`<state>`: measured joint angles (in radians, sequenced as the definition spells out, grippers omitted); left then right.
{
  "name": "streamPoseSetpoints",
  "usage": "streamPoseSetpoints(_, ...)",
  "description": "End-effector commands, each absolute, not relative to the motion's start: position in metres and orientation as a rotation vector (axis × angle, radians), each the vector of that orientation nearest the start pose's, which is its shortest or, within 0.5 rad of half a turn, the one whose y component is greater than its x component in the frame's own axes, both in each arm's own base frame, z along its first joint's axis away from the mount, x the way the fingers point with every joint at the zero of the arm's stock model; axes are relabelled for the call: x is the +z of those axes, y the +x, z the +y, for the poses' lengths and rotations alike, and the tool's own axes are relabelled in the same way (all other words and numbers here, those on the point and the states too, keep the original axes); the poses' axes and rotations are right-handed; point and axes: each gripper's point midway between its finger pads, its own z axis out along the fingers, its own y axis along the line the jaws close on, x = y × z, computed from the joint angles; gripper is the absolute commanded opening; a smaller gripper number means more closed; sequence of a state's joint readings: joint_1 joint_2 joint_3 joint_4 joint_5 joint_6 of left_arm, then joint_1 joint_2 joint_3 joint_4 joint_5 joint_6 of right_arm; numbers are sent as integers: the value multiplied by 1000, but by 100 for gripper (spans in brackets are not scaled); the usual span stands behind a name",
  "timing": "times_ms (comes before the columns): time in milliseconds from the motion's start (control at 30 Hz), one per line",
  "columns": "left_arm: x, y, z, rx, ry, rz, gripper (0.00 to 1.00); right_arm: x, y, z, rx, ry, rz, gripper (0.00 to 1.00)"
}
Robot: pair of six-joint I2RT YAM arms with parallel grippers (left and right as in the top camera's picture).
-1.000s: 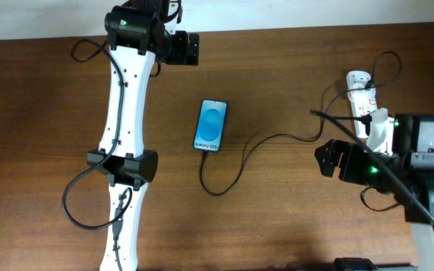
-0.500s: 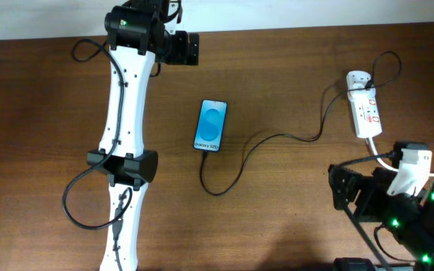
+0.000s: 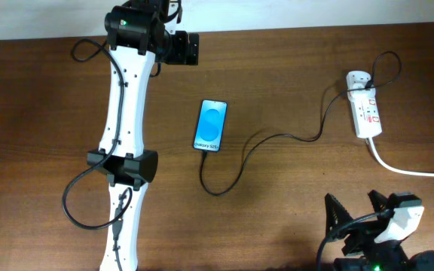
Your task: Plug charger to phone and switch on socket
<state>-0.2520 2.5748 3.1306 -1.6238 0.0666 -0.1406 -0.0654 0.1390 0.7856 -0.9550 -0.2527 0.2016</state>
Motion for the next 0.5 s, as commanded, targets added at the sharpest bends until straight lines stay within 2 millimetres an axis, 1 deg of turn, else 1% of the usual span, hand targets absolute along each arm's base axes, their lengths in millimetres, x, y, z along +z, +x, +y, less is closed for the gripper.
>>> streamPoseSetpoints(0, 225, 519, -140, -209, 142, 2637, 99, 259, 152, 34, 327, 53, 1853, 98)
streamPoseSetpoints(200, 225, 519, -140, -209, 142, 2637, 99, 255, 164, 40, 345, -2, 1766, 98)
streamPoseSetpoints(367, 225, 519, -140, -209, 142, 2637, 100, 253, 181, 40, 336, -17, 1711, 98)
streamPoseSetpoints(467, 225, 518, -140, -209, 143, 2637, 99, 252, 193, 42, 297, -85, 1659, 98)
